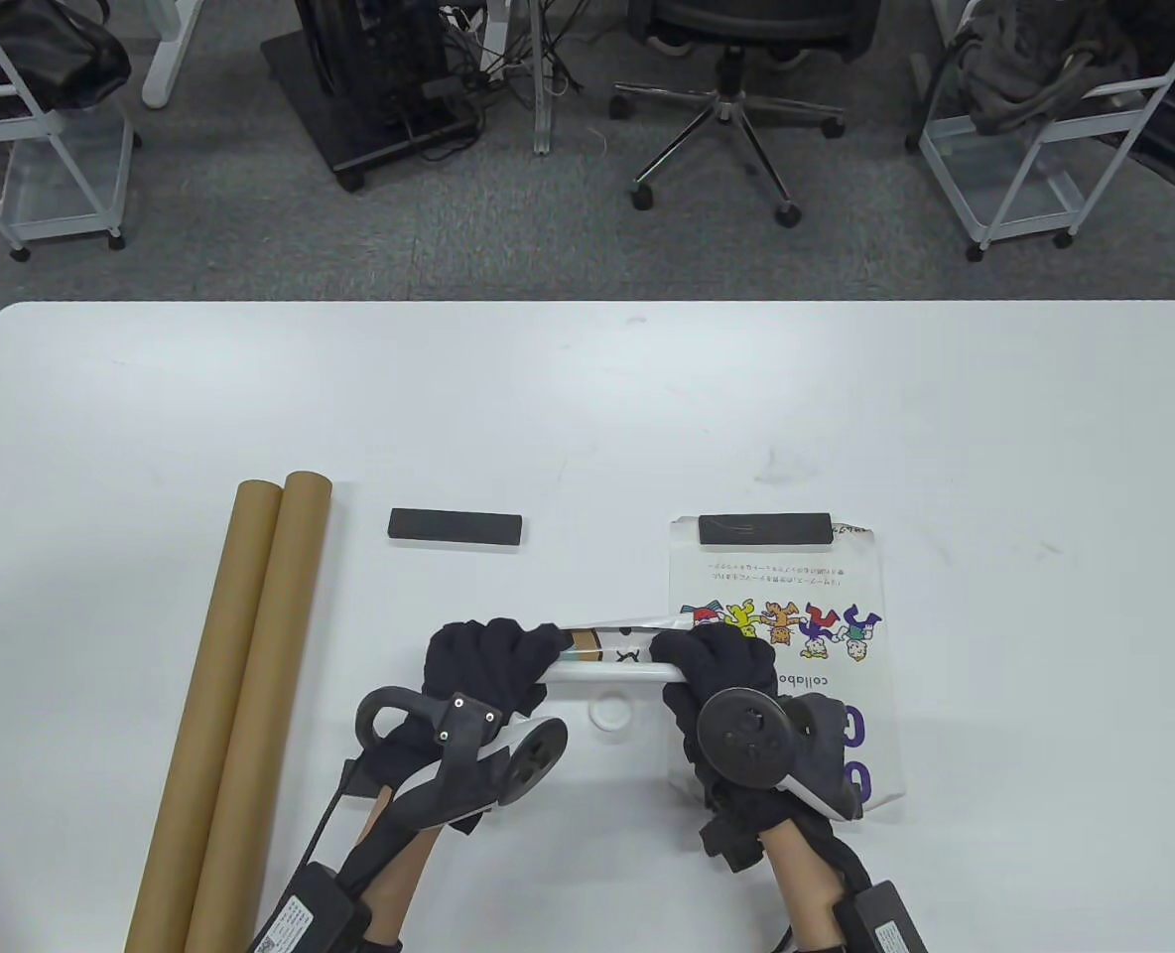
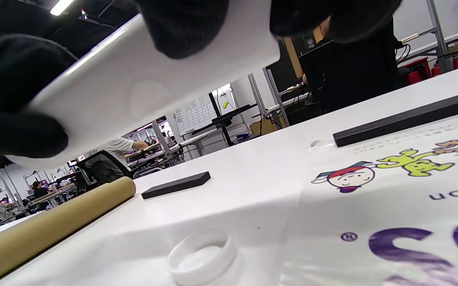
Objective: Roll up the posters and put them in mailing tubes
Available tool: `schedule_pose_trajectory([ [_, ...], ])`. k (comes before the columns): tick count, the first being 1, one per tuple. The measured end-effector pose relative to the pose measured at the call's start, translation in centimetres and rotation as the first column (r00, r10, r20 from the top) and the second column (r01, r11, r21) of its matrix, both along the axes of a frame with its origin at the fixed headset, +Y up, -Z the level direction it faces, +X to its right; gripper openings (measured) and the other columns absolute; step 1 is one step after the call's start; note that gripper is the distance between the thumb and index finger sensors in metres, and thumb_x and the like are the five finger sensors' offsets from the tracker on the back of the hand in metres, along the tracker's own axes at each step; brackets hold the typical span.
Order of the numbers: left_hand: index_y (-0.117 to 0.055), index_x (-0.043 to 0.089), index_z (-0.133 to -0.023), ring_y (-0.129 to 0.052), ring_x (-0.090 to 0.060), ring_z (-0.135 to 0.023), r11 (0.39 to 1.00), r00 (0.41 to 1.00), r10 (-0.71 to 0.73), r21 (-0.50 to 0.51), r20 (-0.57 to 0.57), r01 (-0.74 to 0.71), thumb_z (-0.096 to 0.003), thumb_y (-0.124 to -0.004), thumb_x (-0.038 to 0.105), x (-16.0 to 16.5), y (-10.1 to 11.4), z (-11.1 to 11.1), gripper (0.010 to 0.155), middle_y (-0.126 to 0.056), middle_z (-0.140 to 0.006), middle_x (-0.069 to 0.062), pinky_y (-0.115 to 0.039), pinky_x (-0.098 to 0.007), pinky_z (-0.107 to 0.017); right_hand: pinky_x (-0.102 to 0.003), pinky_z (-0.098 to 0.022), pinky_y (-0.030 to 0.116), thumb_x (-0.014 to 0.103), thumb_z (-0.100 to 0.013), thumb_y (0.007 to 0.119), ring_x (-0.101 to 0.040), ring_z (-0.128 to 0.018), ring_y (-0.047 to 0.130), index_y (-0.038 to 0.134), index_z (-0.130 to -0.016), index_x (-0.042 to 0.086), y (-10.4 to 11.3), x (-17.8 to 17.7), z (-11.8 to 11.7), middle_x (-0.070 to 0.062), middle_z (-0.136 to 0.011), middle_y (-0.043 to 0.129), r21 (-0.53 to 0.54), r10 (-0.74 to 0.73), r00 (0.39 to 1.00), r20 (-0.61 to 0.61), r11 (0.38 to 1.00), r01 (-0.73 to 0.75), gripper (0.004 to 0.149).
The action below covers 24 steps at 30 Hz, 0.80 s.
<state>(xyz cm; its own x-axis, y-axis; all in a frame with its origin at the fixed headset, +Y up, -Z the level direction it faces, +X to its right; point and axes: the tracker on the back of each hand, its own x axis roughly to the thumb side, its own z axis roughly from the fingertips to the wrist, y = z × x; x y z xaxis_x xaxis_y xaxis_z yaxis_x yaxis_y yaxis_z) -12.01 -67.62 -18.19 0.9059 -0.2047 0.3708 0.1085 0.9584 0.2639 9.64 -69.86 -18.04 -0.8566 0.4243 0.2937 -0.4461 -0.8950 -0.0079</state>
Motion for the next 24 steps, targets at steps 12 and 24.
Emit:
schedule_pose_trajectory([
  [12, -0.074, 0.034, -0.096, -0.090, -0.025, -0.088, 1.000, 0.998, -0.015, -0.003, -0.054, 0.015, -0.0465, -0.075, 0.044, -0.6, 0.0, -0.5, 0.051, -0.081, -0.101, 0.002, -0.075, -0.052, -0.076, -0.071, -0.066, 0.057, 0.029, -0.048, 0.071, -0.047, -0.078, 0.069, 0.070, -0.097, 0.019, -0.3, 0.6, -0.4, -0.020, -0.099, 0.065, -0.007, 0.030, 0.998, 0.063, 1.000, -0.029, 0.049],
  [24, -0.065, 0.028, -0.106, -0.091, -0.026, -0.085, 0.987, 0.987, 0.146, -0.053, -0.072, -0.150, -0.0492, -0.065, 0.042, -1.4, 0.1, -0.6, 0.059, -0.083, -0.097, 0.002, -0.075, -0.053, -0.075, -0.067, -0.065, 0.066, 0.031, -0.048, 0.071, -0.041, -0.074, 0.081, 0.070, -0.099, 0.020, 0.1, 1.8, -0.4, -0.010, -0.091, 0.079, 0.013, -0.143, 0.983, 0.111, 0.990, 0.143, 0.052],
])
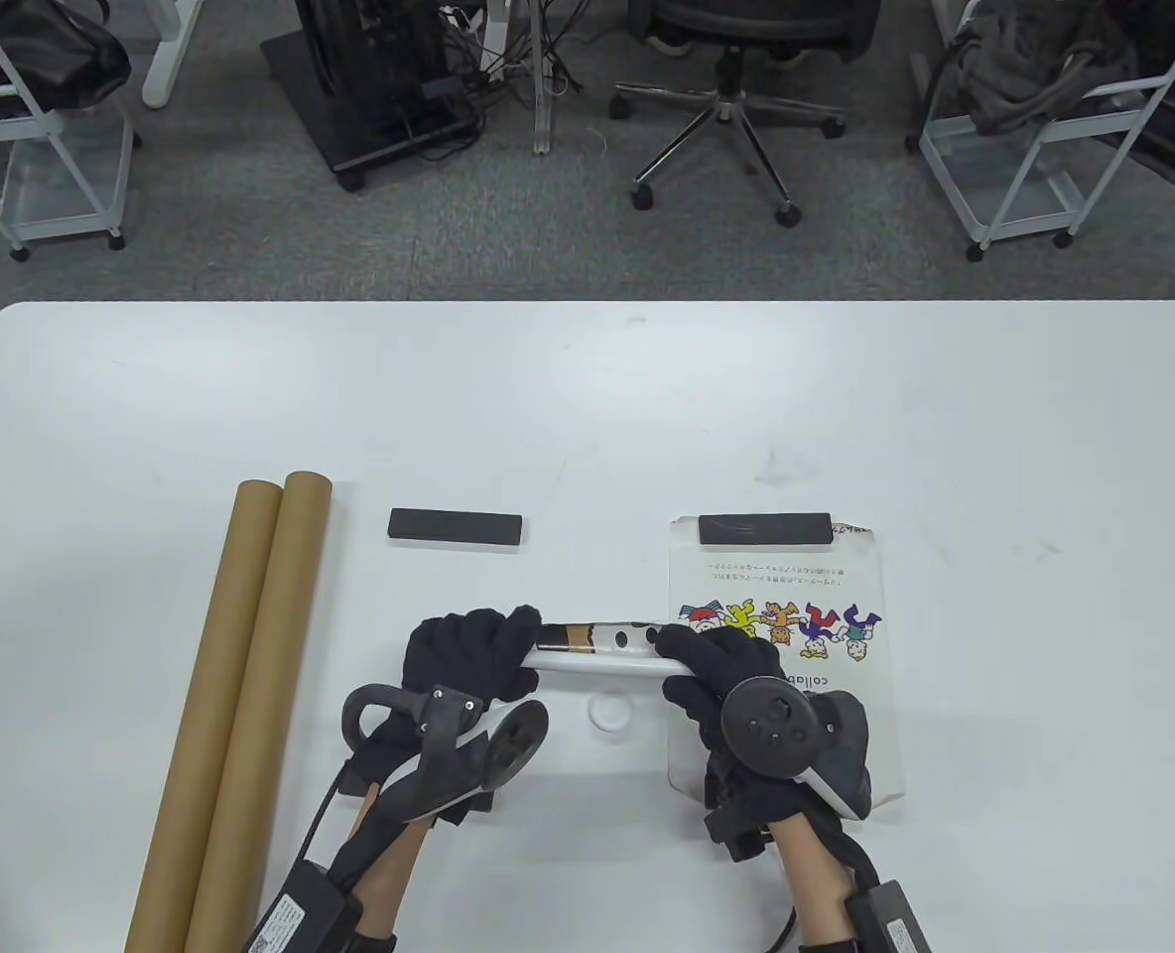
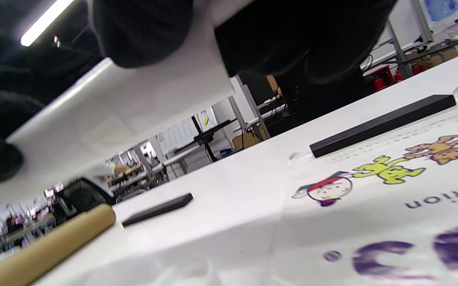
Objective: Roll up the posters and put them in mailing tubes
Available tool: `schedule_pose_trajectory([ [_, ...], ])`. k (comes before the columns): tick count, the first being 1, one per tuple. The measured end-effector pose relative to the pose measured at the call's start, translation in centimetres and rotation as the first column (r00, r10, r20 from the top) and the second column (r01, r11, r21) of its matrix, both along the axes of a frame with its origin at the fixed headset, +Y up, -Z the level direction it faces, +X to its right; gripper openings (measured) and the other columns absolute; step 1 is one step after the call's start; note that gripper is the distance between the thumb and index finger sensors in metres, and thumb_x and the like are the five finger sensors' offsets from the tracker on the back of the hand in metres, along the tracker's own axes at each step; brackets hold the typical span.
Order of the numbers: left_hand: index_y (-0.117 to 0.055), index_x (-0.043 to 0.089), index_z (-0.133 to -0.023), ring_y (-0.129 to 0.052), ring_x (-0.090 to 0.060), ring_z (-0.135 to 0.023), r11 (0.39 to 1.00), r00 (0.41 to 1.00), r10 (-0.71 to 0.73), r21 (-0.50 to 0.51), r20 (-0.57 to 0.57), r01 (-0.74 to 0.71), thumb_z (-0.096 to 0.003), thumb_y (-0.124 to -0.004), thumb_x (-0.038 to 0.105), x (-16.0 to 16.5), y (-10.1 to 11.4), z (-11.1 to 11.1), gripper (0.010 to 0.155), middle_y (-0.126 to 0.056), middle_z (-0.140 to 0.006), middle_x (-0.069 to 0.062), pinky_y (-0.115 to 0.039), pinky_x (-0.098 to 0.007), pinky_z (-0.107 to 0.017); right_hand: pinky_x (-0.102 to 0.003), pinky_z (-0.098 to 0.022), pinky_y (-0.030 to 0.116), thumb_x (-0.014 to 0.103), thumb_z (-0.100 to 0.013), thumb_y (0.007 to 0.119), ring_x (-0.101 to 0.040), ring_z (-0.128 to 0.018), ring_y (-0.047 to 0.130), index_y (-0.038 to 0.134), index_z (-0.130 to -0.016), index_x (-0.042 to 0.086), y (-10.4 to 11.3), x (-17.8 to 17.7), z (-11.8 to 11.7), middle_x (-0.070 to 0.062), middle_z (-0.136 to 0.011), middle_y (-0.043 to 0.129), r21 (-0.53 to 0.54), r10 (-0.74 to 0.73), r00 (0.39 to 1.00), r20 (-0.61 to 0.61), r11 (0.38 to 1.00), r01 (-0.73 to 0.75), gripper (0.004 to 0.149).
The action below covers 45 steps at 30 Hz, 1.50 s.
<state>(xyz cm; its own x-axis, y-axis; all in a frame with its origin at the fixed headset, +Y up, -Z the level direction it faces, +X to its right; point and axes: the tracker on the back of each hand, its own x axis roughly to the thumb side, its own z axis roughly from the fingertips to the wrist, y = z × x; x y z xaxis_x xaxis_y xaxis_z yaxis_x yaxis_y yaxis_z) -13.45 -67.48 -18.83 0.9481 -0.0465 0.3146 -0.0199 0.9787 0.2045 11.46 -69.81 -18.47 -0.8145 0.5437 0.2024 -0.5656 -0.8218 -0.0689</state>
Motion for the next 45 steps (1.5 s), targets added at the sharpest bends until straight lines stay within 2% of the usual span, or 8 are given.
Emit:
schedule_pose_trajectory([
  [8, -0.064, 0.027, -0.107, -0.085, -0.032, -0.086, 0.999, 0.998, 0.043, -0.021, 0.041, -0.042, -0.0524, -0.062, 0.040, 0.51, 0.00, 0.23, 0.056, -0.077, -0.101, -0.006, -0.074, -0.058, -0.075, -0.072, -0.068, 0.054, 0.021, -0.052, 0.067, -0.051, -0.086, 0.066, 0.062, -0.103, 0.010, -0.03, 0.15, 0.03, -0.020, -0.101, 0.064, -0.040, -0.107, 0.994, -0.035, 0.994, 0.106, 0.053],
  [13, -0.061, 0.029, -0.107, -0.087, -0.028, -0.082, 0.999, 1.000, -0.016, 0.029, 0.023, 0.015, -0.0475, -0.078, 0.040, 0.58, 0.24, 0.28, 0.063, -0.077, -0.098, -0.004, -0.077, -0.055, -0.073, -0.072, -0.067, 0.051, 0.020, -0.052, 0.065, -0.052, -0.087, 0.063, 0.061, -0.103, 0.010, 0.20, -0.44, 0.15, -0.021, -0.101, 0.062, -0.022, -0.086, 0.994, -0.060, 0.996, 0.085, 0.052],
  [18, -0.063, 0.032, -0.101, -0.092, -0.022, -0.077, 0.997, 0.999, -0.036, 0.062, 0.003, 0.036, -0.0460, -0.080, 0.040, 0.57, 0.10, 0.24, 0.058, -0.082, -0.093, 0.002, -0.083, -0.050, -0.071, -0.073, -0.067, 0.052, 0.022, -0.052, 0.068, -0.050, -0.082, 0.066, 0.062, -0.102, 0.010, 0.15, -0.34, 0.09, -0.021, -0.097, 0.065, -0.031, -0.086, 0.994, -0.073, 0.996, 0.084, 0.052],
  [25, -0.073, 0.033, -0.096, -0.094, -0.022, -0.082, 0.997, 0.997, -0.074, 0.032, -0.005, 0.074, -0.0458, -0.078, 0.042, 0.47, 0.02, 0.24, 0.052, -0.085, -0.094, 0.005, -0.080, -0.050, -0.073, -0.070, -0.067, 0.059, 0.027, -0.049, 0.072, -0.044, -0.076, 0.075, 0.068, -0.098, 0.018, -0.28, -0.43, -0.11, -0.015, -0.092, 0.074, -0.062, 0.007, 0.998, -0.060, 0.998, -0.011, 0.050],
  [29, -0.076, 0.035, -0.095, -0.087, -0.027, -0.087, 0.993, 0.994, -0.110, 0.045, -0.024, 0.111, -0.0453, -0.076, 0.044, 0.31, 0.23, 0.22, 0.051, -0.078, -0.100, -0.001, -0.075, -0.054, -0.075, -0.073, -0.067, 0.053, 0.029, -0.049, 0.071, -0.050, -0.081, 0.066, 0.073, -0.096, 0.016, -0.33, -0.64, -0.05, -0.020, -0.098, 0.066, -0.058, 0.048, 0.997, -0.056, 0.997, -0.051, 0.050],
  [33, -0.079, 0.037, -0.094, -0.091, -0.022, -0.083, 0.993, 0.994, -0.111, 0.039, -0.017, 0.111, -0.0443, -0.077, 0.045, 0.10, 0.36, 0.15, 0.050, -0.083, -0.094, 0.007, -0.076, -0.051, -0.075, -0.071, -0.067, 0.057, 0.030, -0.048, 0.072, -0.045, -0.076, 0.072, 0.074, -0.096, 0.016, -0.35, -0.59, -0.09, -0.017, -0.091, 0.072, -0.059, 0.038, 0.997, -0.060, 0.997, -0.042, 0.050],
  [37, -0.071, 0.036, -0.100, -0.095, -0.018, -0.080, 0.988, 0.988, -0.150, 0.044, -0.020, 0.151, -0.0431, -0.076, 0.047, -0.02, 0.35, 0.13, 0.059, -0.086, -0.091, 0.010, -0.078, -0.048, -0.075, -0.069, -0.067, 0.062, 0.032, -0.045, 0.075, -0.039, -0.072, 0.080, 0.077, -0.094, 0.020, -0.51, -0.21, -0.15, -0.011, -0.085, 0.079, -0.053, 0.021, 0.997, -0.075, 0.998, -0.025, 0.050],
  [45, -0.071, 0.034, -0.100, -0.095, -0.021, -0.084, 0.990, 0.990, -0.140, -0.015, 0.018, 0.140, -0.0476, -0.066, 0.045, 0.15, -0.13, -0.08, 0.053, -0.086, -0.095, 0.009, -0.076, -0.050, -0.076, -0.067, -0.066, 0.067, 0.033, -0.047, 0.071, -0.037, -0.071, 0.087, 0.073, -0.098, 0.021, -0.65, -0.12, -0.23, -0.007, -0.086, 0.086, -0.043, 0.061, 0.996, -0.063, 0.997, -0.064, 0.052],
])
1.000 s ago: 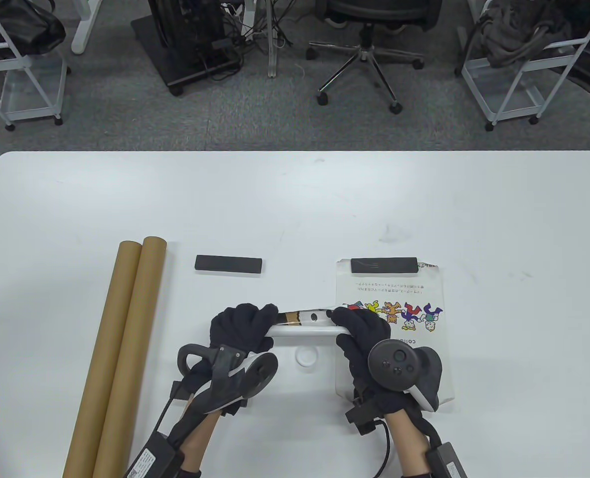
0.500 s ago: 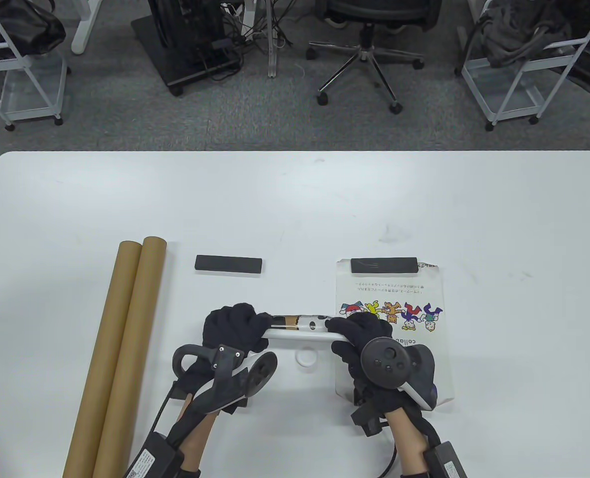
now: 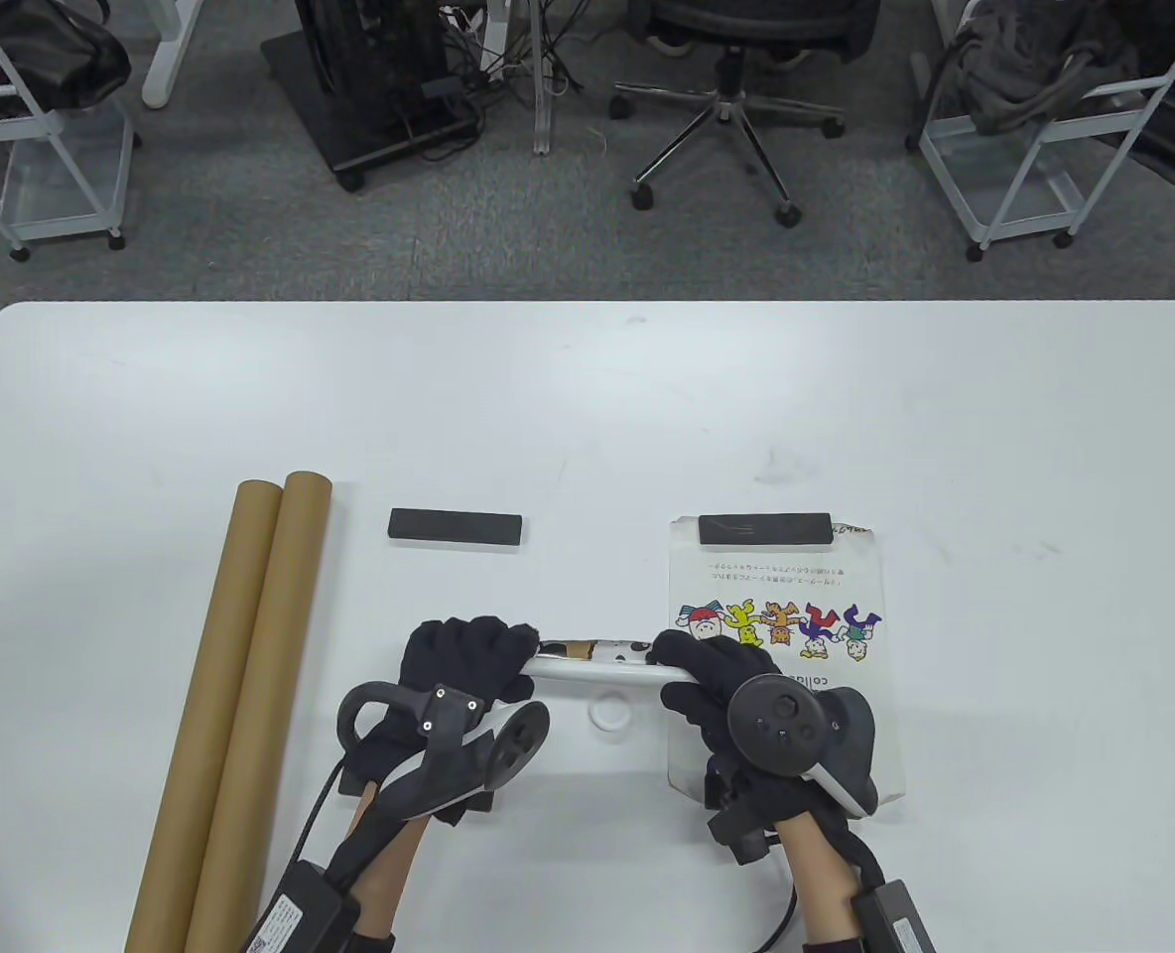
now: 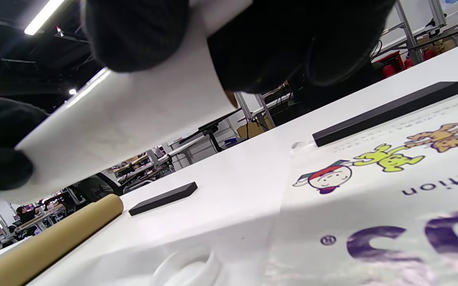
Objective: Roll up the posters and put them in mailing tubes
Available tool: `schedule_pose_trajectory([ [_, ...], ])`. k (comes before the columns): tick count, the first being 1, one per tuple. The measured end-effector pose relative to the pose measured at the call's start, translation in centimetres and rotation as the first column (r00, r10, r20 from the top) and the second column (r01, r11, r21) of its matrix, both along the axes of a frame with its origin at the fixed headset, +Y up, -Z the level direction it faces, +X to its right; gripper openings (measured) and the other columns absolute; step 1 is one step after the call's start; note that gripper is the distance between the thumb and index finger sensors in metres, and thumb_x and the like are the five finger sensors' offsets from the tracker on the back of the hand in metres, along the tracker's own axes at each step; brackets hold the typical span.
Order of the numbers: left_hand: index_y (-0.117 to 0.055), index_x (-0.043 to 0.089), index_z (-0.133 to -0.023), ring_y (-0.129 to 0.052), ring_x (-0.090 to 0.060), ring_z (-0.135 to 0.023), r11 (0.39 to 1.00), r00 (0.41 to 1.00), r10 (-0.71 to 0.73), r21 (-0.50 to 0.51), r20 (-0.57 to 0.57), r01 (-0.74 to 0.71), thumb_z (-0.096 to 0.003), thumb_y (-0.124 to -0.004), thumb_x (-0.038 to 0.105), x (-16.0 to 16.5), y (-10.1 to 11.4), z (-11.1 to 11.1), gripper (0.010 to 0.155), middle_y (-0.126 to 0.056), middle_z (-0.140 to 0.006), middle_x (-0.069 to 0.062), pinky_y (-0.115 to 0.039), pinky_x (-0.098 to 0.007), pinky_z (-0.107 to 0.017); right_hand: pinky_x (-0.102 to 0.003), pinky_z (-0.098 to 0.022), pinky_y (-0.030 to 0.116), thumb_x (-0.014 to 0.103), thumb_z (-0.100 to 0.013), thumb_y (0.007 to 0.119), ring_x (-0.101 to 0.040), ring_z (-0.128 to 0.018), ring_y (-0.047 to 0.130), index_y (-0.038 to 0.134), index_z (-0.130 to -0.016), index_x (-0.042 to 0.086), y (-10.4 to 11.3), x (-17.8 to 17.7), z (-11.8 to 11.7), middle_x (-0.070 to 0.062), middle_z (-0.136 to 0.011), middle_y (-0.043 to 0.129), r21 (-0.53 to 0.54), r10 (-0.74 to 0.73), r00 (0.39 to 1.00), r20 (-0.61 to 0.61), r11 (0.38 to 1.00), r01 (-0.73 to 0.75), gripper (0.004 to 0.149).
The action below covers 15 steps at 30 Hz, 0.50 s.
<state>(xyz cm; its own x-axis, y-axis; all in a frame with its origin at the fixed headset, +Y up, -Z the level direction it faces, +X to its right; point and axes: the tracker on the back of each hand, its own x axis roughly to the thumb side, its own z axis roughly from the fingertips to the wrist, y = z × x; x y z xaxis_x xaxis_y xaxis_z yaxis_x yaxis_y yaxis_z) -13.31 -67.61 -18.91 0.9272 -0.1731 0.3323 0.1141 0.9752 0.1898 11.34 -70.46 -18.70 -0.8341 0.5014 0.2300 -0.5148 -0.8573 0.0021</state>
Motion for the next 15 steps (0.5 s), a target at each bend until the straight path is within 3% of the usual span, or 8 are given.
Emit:
schedule_pose_trajectory([
  [4, -0.068, 0.030, -0.101, -0.092, -0.024, -0.080, 0.997, 1.000, 0.016, -0.071, 0.017, -0.015, -0.0503, -0.061, 0.042, 0.1, -0.3, -0.2, 0.053, -0.085, -0.094, 0.003, -0.074, -0.054, -0.076, -0.073, -0.066, 0.059, 0.031, -0.054, 0.062, -0.042, -0.068, 0.077, 0.063, -0.103, 0.014, -0.1, -0.5, 0.0, -0.018, -0.089, 0.074, -0.064, 0.031, 0.998, -0.047, 0.997, -0.034, 0.052],
  [6, -0.066, 0.029, -0.102, -0.091, -0.025, -0.077, 0.994, 0.999, 0.031, -0.105, 0.017, -0.029, -0.0495, -0.061, 0.045, 0.0, -0.4, -0.2, 0.055, -0.084, -0.092, 0.002, -0.072, -0.056, -0.076, -0.073, -0.066, 0.059, 0.037, -0.051, 0.068, -0.042, -0.069, 0.075, 0.060, -0.104, 0.014, -0.2, -0.7, 0.0, -0.017, -0.091, 0.072, -0.068, 0.061, 0.995, -0.074, 0.995, -0.066, 0.059],
  [9, -0.069, 0.033, -0.097, -0.092, -0.021, -0.071, 0.999, 1.000, -0.029, -0.044, 0.011, 0.029, -0.0457, -0.073, 0.048, 0.2, -0.3, 0.0, 0.053, -0.085, -0.085, 0.006, -0.074, -0.054, -0.076, -0.070, -0.066, 0.063, 0.033, -0.050, 0.070, -0.038, -0.066, 0.079, 0.065, -0.100, 0.019, 0.0, -1.0, 0.1, -0.012, -0.086, 0.076, -0.025, 0.111, 0.993, -0.049, 0.993, -0.112, 0.052],
  [11, -0.072, 0.037, -0.091, -0.095, -0.016, -0.066, 0.996, 0.995, -0.094, 0.010, 0.020, 0.094, -0.0444, -0.075, 0.050, 0.2, -0.3, 0.0, 0.049, -0.088, -0.080, 0.011, -0.077, -0.052, -0.075, -0.069, -0.066, 0.065, 0.034, -0.048, 0.070, -0.036, -0.064, 0.082, 0.068, -0.097, 0.021, -0.1, -1.2, 0.1, -0.009, -0.083, 0.080, -0.024, 0.124, 0.991, -0.052, 0.992, -0.125, 0.050],
  [15, -0.076, 0.038, -0.089, -0.095, -0.017, -0.068, 0.998, 0.999, -0.038, -0.042, 0.024, 0.039, -0.0453, -0.076, 0.049, 0.0, -0.5, -0.1, 0.045, -0.089, -0.080, 0.011, -0.076, -0.052, -0.075, -0.070, -0.066, 0.063, 0.035, -0.048, 0.071, -0.040, -0.071, 0.080, 0.073, -0.095, 0.021, -0.3, -1.2, 0.2, -0.012, -0.090, 0.077, -0.025, 0.132, 0.990, -0.049, 0.991, -0.133, 0.049],
])
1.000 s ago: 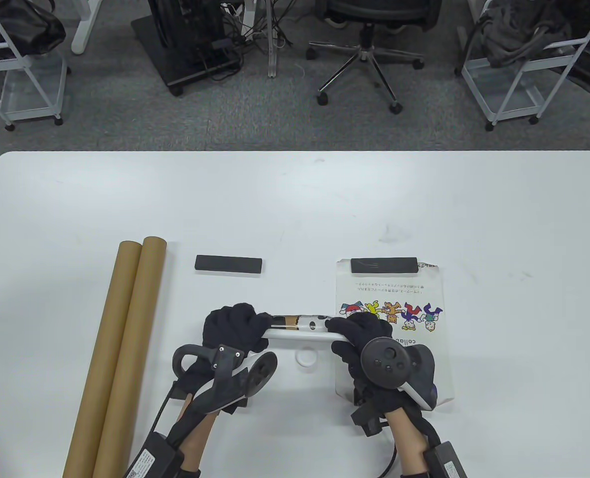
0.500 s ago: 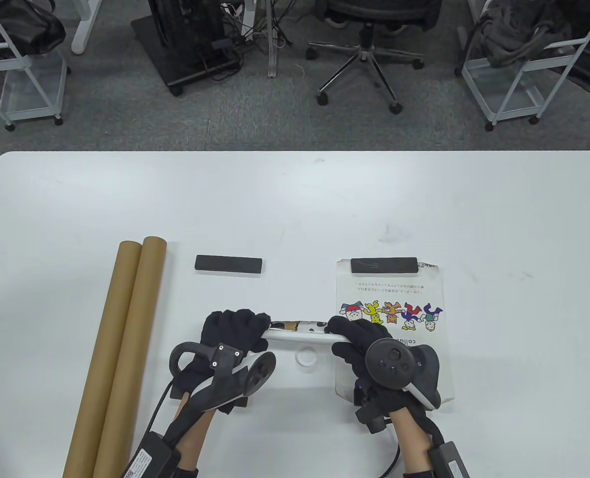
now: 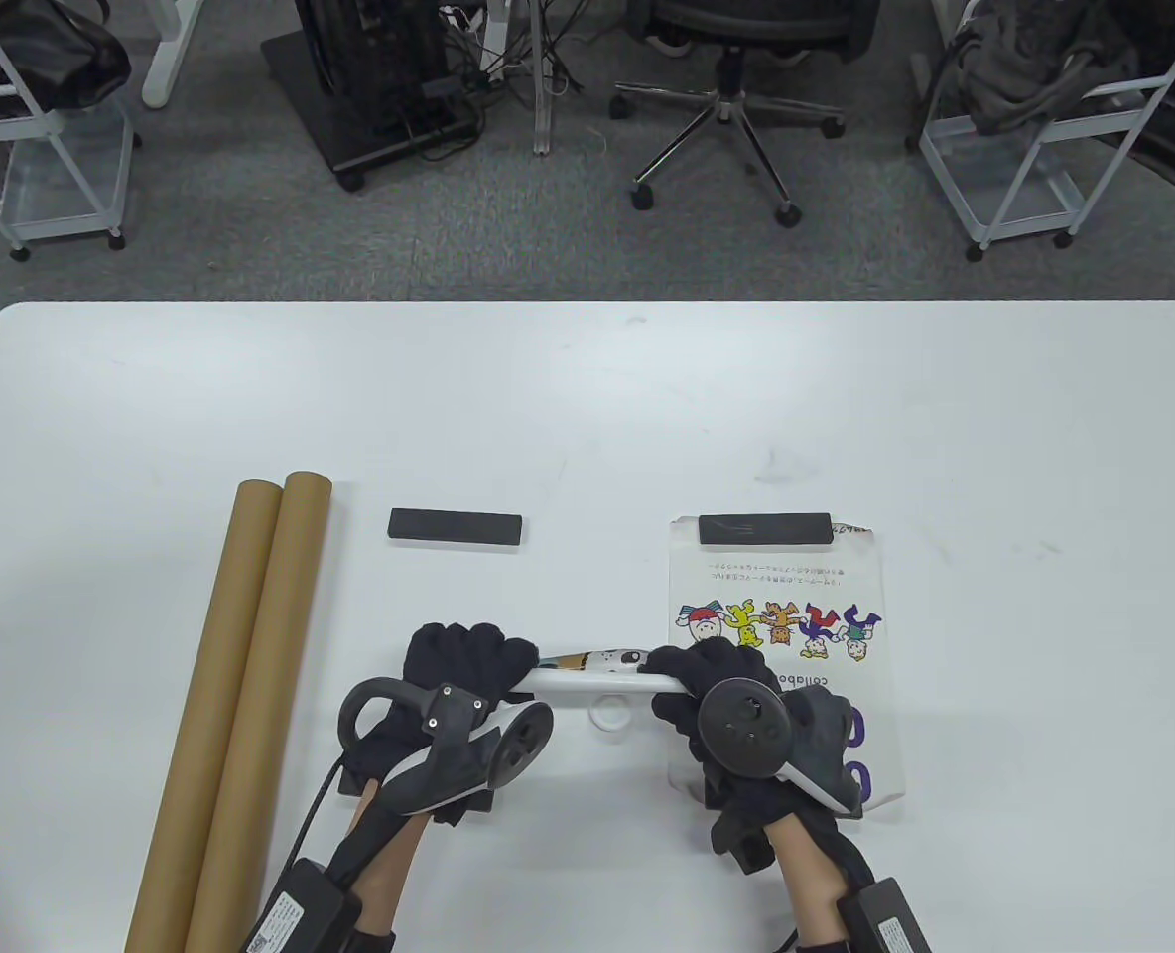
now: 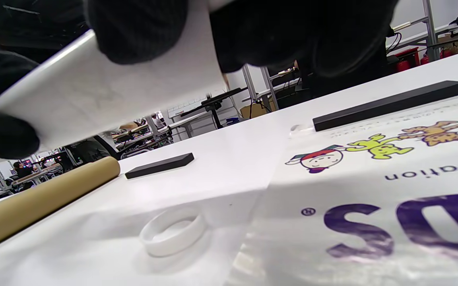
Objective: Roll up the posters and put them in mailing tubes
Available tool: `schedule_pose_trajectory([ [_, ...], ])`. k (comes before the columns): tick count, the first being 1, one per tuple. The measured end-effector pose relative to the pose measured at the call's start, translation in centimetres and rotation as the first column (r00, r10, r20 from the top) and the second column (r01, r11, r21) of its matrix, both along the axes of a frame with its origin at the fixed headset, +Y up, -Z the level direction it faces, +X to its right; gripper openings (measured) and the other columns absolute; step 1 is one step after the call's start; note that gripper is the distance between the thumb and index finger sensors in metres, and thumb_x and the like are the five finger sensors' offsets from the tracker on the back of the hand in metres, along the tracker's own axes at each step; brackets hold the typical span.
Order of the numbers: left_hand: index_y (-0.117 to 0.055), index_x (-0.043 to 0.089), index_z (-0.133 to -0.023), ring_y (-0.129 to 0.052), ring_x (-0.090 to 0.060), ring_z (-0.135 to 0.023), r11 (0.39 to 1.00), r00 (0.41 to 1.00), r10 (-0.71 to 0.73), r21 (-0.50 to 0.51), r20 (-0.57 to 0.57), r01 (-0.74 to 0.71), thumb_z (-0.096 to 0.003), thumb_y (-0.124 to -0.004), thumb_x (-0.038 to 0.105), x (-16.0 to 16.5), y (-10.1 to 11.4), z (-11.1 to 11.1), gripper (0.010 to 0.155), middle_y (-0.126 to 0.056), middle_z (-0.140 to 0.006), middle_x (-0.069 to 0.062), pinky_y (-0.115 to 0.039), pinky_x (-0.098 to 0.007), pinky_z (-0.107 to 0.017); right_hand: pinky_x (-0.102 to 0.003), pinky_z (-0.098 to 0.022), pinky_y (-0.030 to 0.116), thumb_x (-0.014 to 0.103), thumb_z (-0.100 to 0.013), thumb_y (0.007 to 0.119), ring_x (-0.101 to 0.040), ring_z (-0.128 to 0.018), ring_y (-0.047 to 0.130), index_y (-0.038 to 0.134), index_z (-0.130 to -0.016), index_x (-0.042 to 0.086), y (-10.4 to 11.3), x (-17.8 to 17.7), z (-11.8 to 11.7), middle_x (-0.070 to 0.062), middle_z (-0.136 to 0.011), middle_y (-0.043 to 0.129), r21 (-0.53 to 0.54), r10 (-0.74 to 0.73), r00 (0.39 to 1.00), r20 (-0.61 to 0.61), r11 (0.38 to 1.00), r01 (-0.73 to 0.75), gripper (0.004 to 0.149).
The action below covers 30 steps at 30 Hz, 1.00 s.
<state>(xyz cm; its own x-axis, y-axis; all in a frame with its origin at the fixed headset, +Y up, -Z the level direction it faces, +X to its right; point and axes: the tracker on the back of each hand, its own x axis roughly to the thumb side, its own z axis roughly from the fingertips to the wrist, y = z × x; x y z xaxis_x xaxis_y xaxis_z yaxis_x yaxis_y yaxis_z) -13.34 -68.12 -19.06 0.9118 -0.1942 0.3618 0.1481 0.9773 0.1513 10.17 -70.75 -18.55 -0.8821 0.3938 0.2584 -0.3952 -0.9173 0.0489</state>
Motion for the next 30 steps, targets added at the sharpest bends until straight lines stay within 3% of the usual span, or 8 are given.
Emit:
schedule_pose_trajectory([
  [4, -0.077, 0.039, -0.090, -0.093, -0.019, -0.076, 1.000, 1.000, -0.019, 0.022, -0.004, 0.019, -0.0456, -0.076, 0.049, 0.12, 0.03, 0.05, 0.046, -0.086, -0.088, 0.009, -0.075, -0.052, -0.076, -0.070, -0.067, 0.061, 0.035, -0.047, 0.072, -0.043, -0.075, 0.075, 0.075, -0.095, 0.021, 0.13, -0.02, 0.05, -0.017, -0.097, 0.069, 0.005, 0.016, 1.000, 0.017, 1.000, -0.016, 0.050],
  [8, -0.080, 0.038, -0.090, -0.087, -0.026, -0.084, 0.999, 0.999, -0.031, 0.005, -0.028, 0.031, -0.0453, -0.077, 0.049, 0.38, 0.21, 0.19, 0.047, -0.077, -0.099, 0.000, -0.071, -0.057, -0.077, -0.069, -0.066, 0.063, 0.036, -0.046, 0.072, -0.040, -0.072, 0.077, 0.076, -0.095, 0.020, 0.25, -0.22, 0.05, -0.014, -0.091, 0.072, 0.019, 0.068, 0.998, 0.010, 0.997, -0.068, 0.051],
  [14, -0.083, 0.034, -0.094, -0.091, -0.023, -0.080, 0.997, 0.997, -0.081, -0.008, -0.011, 0.080, -0.0444, -0.079, 0.048, 0.63, 0.14, 0.31, 0.052, -0.083, -0.092, 0.004, -0.074, -0.055, -0.076, -0.066, -0.066, 0.067, 0.037, -0.045, 0.073, -0.036, -0.068, 0.084, 0.076, -0.095, 0.020, -0.11, -0.59, 0.03, -0.009, -0.083, 0.080, -0.021, 0.120, 0.993, -0.023, 0.993, -0.120, 0.053],
  [24, -0.070, 0.034, -0.106, -0.099, -0.017, -0.079, 0.997, 0.997, -0.081, -0.015, 0.001, 0.081, -0.0424, -0.079, 0.050, 0.58, 0.13, 0.21, 0.066, -0.090, -0.089, 0.010, -0.077, -0.051, -0.076, -0.065, -0.065, 0.069, 0.038, -0.044, 0.074, -0.035, -0.069, 0.090, 0.074, -0.096, 0.020, 0.02, -0.34, -0.04, -0.005, -0.081, 0.087, -0.006, 0.126, 0.992, -0.013, 0.992, -0.126, 0.055],
  [30, -0.068, 0.033, -0.107, -0.102, -0.018, -0.078, 0.999, 1.000, -0.031, -0.016, 0.001, 0.031, -0.0450, -0.074, 0.048, 0.66, 0.25, 0.23, 0.064, -0.093, -0.090, 0.009, -0.077, -0.051, -0.075, -0.071, -0.066, 0.062, 0.031, -0.051, 0.063, -0.042, -0.070, 0.081, 0.065, -0.101, 0.015, 0.14, -0.59, 0.12, -0.013, -0.088, 0.078, -0.032, 0.110, 0.994, -0.005, 0.993, -0.110, 0.053],
])
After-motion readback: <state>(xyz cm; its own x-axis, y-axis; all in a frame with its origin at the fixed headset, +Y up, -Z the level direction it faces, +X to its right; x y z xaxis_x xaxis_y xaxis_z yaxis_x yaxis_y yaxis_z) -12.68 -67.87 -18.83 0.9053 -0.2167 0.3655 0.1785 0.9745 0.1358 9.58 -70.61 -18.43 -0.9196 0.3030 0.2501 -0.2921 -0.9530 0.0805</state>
